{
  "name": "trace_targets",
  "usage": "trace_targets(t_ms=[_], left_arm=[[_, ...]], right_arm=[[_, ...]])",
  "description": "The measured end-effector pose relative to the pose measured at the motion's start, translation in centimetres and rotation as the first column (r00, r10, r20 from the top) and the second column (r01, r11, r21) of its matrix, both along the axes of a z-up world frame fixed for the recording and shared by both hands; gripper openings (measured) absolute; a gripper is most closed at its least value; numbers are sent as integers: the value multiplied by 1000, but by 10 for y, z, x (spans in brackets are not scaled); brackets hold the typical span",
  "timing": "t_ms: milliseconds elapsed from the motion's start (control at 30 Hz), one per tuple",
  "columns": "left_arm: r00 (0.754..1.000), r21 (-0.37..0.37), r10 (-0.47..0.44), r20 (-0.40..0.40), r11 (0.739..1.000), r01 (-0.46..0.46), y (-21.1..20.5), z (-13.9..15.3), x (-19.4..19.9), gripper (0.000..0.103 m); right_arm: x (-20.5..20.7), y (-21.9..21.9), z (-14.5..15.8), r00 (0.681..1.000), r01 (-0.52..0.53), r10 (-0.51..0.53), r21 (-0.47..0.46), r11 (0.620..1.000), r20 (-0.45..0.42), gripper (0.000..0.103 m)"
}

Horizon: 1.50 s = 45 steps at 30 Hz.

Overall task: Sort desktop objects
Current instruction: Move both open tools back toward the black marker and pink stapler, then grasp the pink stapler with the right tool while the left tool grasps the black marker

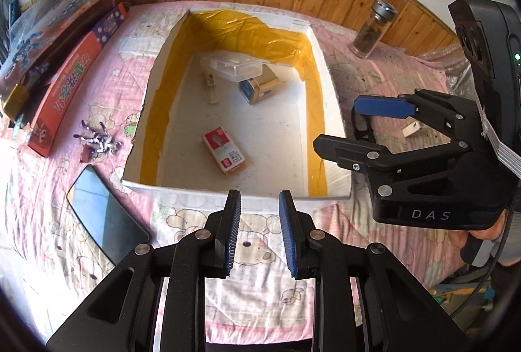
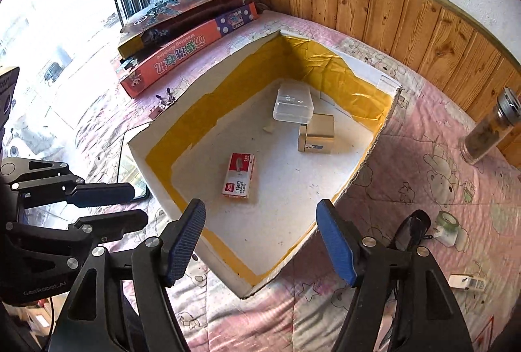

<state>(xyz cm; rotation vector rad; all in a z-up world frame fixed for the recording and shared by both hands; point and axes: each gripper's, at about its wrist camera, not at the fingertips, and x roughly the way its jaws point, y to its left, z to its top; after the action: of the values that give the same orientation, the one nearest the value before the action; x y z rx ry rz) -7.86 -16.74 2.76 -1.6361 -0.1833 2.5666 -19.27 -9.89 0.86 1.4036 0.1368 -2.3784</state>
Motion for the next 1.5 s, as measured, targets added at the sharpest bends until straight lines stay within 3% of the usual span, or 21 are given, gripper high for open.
trace_targets(t_ms=[300,467,600,767,933,1133,1300,1500], left_arm=[[999,-1,-12,-29,1000,12,22,5,29,25],[997,-3,-23,-71,1000,23,43,5,46,30],[995,18,-46,-87,999,48,66,0,57,35],[994,59,-99,-50,993,102,105,-16,59,36],[989,70,-147,-5,987,147,144,-35,46,36],[986,82,-166,28,983,163,186,-61,17,36],[987,75,-145,70,987,140,213,-92,-18,36],[991,69,-76,111,995,69,221,-123,-52,36]], right_arm=[[49,10,10,995,-7,4,-30,1000,-96,72],[88,27,9,985,1,-21,-111,994,-172,72],[118,50,0,976,41,-80,-193,980,-200,72],[155,99,-17,956,154,-216,-289,945,-196,72],[185,158,-41,905,324,-388,-312,893,-172,67],[193,204,-87,859,466,-506,-284,838,-83,59],[186,212,-115,859,484,-509,-244,840,-51,55],[169,221,-126,872,468,-488,-229,854,-41,54]])
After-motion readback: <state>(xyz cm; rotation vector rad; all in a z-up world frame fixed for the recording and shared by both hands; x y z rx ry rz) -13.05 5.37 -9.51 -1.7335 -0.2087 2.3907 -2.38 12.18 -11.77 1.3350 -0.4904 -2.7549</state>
